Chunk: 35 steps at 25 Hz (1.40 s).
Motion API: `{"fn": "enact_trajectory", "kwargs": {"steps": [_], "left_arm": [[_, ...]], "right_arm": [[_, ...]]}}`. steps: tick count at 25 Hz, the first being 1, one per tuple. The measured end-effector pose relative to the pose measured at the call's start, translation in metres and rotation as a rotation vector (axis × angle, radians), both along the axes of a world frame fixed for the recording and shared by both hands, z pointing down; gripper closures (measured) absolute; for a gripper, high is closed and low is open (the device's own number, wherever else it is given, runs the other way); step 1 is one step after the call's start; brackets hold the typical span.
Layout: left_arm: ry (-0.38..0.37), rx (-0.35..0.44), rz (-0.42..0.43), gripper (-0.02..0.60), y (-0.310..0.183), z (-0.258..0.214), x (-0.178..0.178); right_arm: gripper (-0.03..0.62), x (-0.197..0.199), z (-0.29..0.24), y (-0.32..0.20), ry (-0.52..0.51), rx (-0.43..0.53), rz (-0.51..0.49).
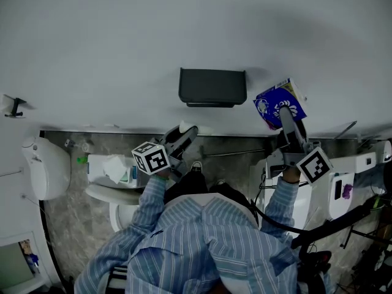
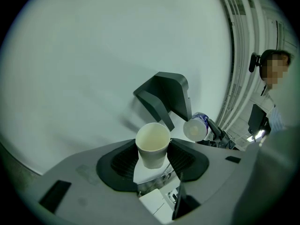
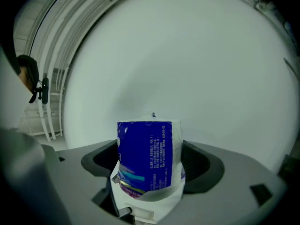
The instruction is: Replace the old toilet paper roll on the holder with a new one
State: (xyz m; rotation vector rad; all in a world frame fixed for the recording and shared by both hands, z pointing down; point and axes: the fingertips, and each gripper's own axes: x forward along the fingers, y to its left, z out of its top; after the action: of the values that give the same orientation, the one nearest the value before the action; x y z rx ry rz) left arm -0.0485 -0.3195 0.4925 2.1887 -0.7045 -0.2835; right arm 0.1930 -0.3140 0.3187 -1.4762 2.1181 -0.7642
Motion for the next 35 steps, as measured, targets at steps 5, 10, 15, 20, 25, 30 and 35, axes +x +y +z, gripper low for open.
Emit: {"fn": "enact_trajectory", "kwargs": {"steps": [5, 10, 15, 20, 25, 30, 35], "left_arm": [[-0.012, -0.003, 0.012, 0.391, -0.001, -0.004, 0.008], [-0.027, 0.002, 0.013, 0.391, 0.002, -0.014, 0.019], [-0.029, 0.006, -0.001, 0.391, 0.005, -0.012, 0.016], [-0.024, 0.008, -0.018, 0.391, 0.004, -0.011, 0.004], [-0.015, 0.009, -0.033, 0.391, -0.001, -0.01, -0.004], [-0.013, 0.005, -0.038, 0.391, -0.006, -0.008, -0.011], [-0.013, 0.006, -0.041, 0.391, -0.008, -0.004, -0.013]], "right_arm": [[0.183, 0.001, 0.037, -0.006, -0.103, -0.08, -0.024], [0.183, 0.002, 0.06, -0.011, -0.185, -0.142, -0.047], [0.183, 0.008, 0.079, -0.014, -0.315, -0.169, -0.015], [0.183, -0.002, 0.083, -0.023, -0.35, -0.166, -0.006], [0.183, -0.014, 0.09, -0.031, -0.436, -0.186, -0.008], [0.183, -0.021, 0.098, -0.037, -0.553, -0.199, -0.009], [0.183, -0.023, 0.112, -0.041, -0.687, -0.208, -0.003]]}}
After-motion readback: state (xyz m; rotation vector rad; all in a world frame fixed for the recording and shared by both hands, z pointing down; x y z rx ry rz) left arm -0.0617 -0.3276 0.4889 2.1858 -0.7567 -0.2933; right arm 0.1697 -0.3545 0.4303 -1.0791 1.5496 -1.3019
